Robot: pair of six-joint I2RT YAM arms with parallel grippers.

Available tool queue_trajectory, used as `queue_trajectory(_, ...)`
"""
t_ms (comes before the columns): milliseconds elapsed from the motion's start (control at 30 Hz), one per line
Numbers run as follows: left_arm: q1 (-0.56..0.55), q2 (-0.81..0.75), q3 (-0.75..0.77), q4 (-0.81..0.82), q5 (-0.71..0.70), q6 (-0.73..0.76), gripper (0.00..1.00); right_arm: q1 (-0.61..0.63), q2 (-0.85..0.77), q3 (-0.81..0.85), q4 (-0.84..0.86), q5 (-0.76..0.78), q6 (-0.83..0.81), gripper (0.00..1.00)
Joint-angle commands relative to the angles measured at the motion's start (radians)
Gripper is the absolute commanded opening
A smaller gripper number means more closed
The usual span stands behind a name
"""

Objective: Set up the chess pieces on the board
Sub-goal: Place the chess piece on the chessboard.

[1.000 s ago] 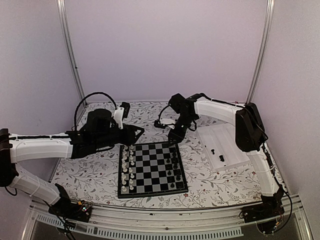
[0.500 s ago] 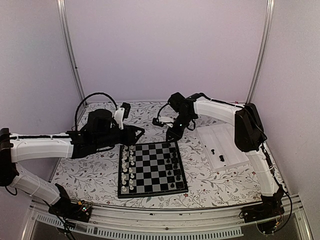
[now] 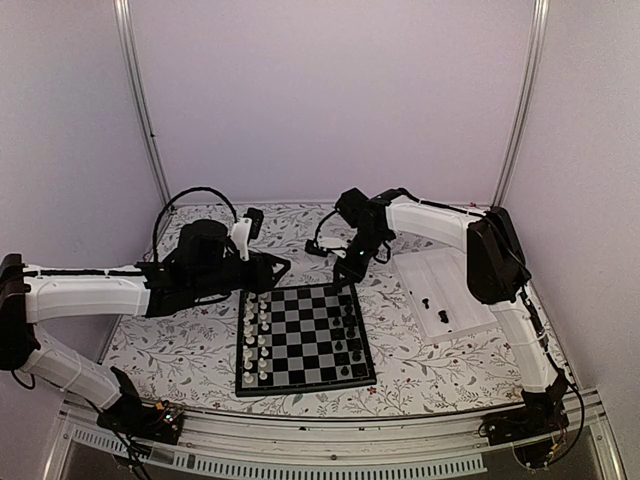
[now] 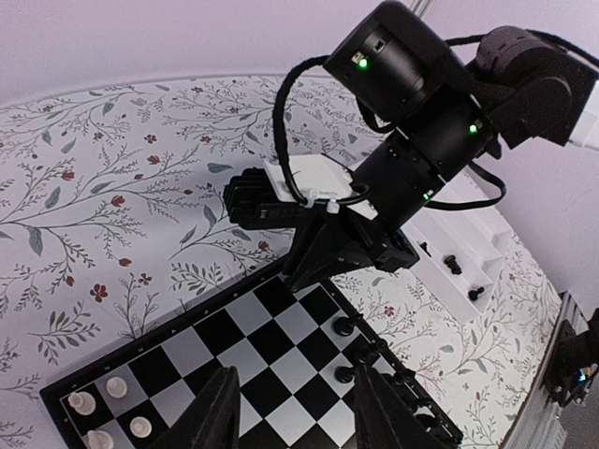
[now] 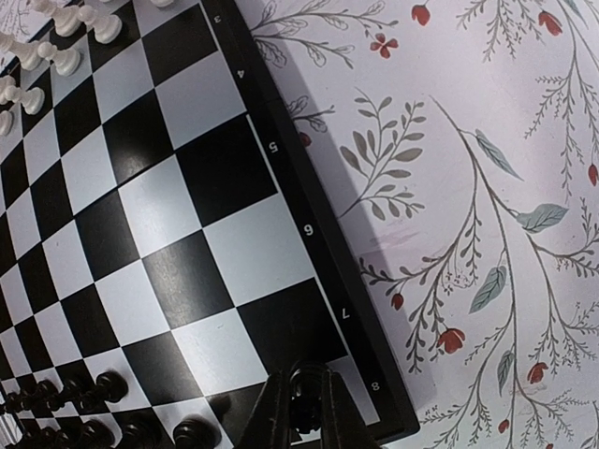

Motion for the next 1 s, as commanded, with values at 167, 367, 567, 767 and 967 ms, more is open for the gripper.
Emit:
queue_trajectory(167, 0.02, 0.016, 0.019, 0.017, 0.015, 0.001, 0.44, 0.004, -0.004, 0.013, -0.042, 0.048, -0.012, 0.05)
queue_trajectory(367, 0.02, 0.026, 0.016, 0.03, 0.022, -0.005, 0.44, -0.001, -0.025, -0.014, -0.038, 0.054, -0.012, 0.05)
queue_trajectory(567, 0.02, 0.03, 0.016, 0.036, 0.022, -0.008, 0.44, -0.001, -0.036, -0.029, -0.045, 0.05, -0.009, 0.05)
queue_trajectory(767, 0.02, 0.029, 0.014, 0.038, 0.022, -0.008, 0.44, -0.001, -0.055, -0.05, -0.042, 0.051, -0.007, 0.05)
queue_trajectory(967, 0.02, 0.037, 0.015, 0.047, 0.047, -0.014, 0.44, -0.002, -0.06, -0.063, -0.031, 0.051, -0.003, 0.13)
